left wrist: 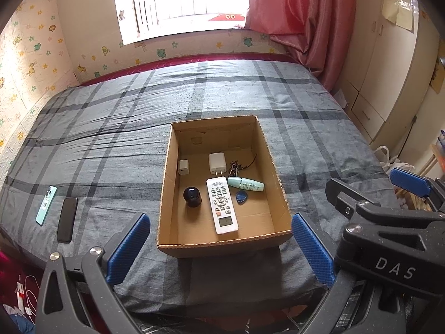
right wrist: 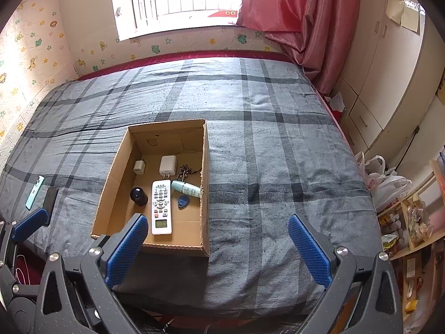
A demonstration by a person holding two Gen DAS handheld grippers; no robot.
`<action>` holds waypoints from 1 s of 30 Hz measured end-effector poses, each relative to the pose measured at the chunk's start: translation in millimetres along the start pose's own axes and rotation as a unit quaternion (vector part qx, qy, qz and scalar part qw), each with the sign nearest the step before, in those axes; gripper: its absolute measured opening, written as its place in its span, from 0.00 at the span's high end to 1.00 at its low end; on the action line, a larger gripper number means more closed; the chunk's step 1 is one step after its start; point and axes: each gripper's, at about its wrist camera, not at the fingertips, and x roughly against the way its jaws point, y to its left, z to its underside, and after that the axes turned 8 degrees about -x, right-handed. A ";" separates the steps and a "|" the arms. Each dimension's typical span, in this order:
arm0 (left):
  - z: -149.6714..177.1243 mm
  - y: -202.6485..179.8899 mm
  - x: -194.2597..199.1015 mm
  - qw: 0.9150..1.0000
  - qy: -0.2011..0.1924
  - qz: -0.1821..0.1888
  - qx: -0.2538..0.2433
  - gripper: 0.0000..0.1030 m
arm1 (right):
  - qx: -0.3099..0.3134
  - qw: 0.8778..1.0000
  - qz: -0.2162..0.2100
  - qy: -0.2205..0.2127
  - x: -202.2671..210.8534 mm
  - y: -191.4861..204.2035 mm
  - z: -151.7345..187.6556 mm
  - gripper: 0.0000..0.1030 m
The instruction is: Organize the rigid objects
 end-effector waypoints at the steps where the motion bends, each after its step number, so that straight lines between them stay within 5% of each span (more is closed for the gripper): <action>1: 0.1 0.0 0.1 1.000 0.000 0.001 0.002 0.00 | -0.001 1.000 0.000 0.000 0.3 -0.2 -0.2 0.00; 30: 0.0 -1.4 -5.6 1.000 0.000 -0.007 -0.004 0.00 | -0.004 1.000 -0.002 0.003 -8.2 -0.1 0.8 0.00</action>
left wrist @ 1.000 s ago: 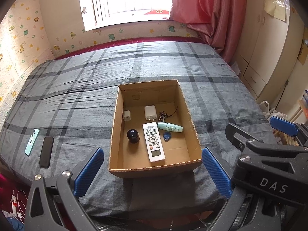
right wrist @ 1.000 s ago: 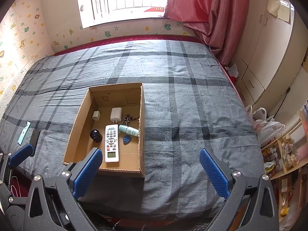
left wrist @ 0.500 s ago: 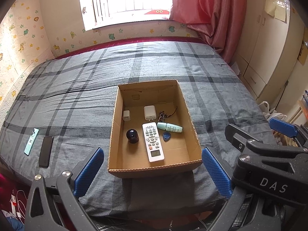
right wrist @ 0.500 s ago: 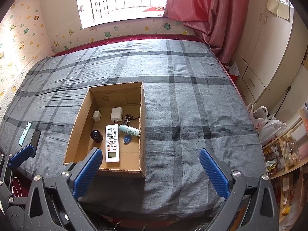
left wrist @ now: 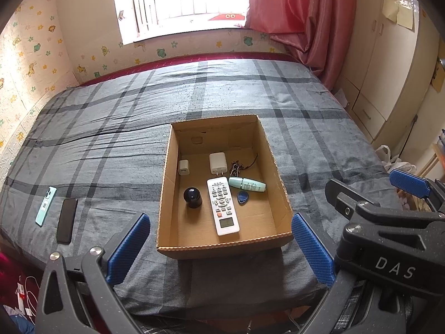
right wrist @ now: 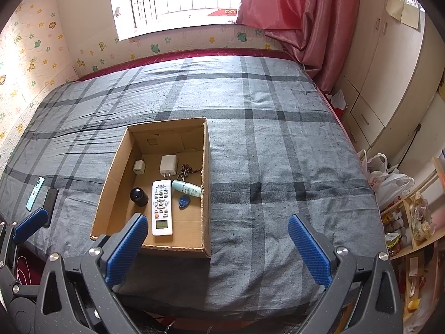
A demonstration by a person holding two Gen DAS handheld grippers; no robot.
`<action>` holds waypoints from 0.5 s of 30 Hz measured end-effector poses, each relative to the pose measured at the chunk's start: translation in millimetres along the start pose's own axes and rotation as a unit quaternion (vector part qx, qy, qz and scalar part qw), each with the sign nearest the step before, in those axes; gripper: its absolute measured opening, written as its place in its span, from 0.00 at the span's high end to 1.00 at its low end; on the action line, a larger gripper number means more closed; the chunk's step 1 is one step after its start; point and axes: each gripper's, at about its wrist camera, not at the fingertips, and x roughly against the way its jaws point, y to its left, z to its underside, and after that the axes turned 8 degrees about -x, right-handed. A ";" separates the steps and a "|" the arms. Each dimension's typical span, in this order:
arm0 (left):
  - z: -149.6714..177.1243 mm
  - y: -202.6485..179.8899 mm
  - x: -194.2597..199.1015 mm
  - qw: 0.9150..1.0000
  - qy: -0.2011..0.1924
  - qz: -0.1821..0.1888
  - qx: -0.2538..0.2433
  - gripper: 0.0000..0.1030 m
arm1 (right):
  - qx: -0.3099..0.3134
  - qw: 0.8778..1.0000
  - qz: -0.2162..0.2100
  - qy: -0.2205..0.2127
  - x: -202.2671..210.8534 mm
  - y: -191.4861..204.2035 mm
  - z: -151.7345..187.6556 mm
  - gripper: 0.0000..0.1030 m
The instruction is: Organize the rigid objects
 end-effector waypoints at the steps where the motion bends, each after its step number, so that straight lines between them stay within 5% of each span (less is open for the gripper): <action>1: -0.1 0.0 0.3 1.000 0.000 -0.001 -0.001 0.00 | 0.000 1.000 0.000 0.000 -0.5 0.0 0.0 0.00; 15: -1.7 -3.1 -9.7 1.000 0.004 0.019 -0.006 0.00 | 0.010 1.000 0.004 0.003 -8.4 6.0 -0.6 0.00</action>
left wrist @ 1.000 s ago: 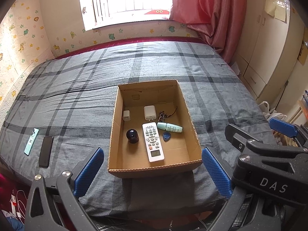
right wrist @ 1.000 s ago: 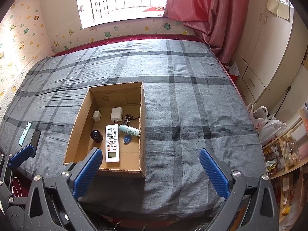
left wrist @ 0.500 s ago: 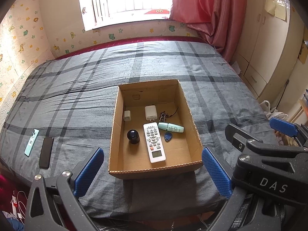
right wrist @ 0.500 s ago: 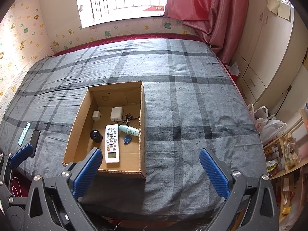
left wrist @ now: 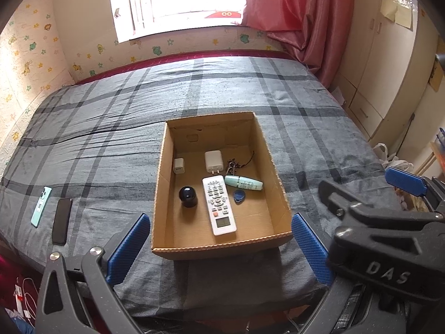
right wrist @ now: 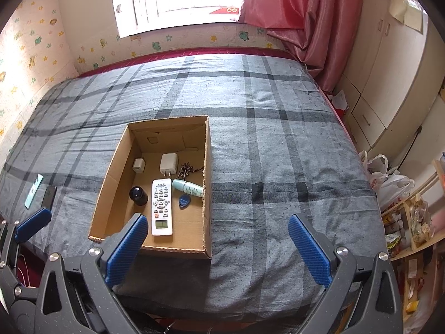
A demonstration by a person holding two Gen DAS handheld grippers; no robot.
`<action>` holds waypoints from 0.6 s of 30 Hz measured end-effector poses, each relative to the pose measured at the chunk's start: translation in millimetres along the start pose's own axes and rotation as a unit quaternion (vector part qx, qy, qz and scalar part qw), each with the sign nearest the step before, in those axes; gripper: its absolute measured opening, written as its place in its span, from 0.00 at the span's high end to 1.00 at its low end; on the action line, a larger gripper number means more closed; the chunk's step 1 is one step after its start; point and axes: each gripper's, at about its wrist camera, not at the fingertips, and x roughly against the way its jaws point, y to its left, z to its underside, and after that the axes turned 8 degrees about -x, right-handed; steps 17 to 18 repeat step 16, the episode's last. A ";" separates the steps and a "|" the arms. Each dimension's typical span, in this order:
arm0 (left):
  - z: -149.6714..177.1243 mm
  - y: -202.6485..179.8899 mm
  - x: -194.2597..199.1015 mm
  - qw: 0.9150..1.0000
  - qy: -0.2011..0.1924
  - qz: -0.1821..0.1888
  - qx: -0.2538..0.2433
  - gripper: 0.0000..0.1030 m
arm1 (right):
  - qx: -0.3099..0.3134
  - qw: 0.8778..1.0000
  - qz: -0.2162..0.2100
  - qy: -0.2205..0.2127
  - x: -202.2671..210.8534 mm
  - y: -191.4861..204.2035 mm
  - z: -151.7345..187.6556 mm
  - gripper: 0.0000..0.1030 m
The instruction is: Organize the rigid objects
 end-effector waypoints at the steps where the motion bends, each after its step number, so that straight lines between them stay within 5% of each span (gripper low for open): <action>1: -0.4 -1.3 -0.1 1.000 -0.002 0.005 -0.002 0.00 | 0.000 1.000 0.001 -0.001 0.0 0.8 -0.2 0.00; 18: -7.4 8.7 -5.9 1.000 -0.012 0.017 0.010 0.00 | 0.005 1.000 0.012 -0.014 -2.7 8.9 -10.0 0.00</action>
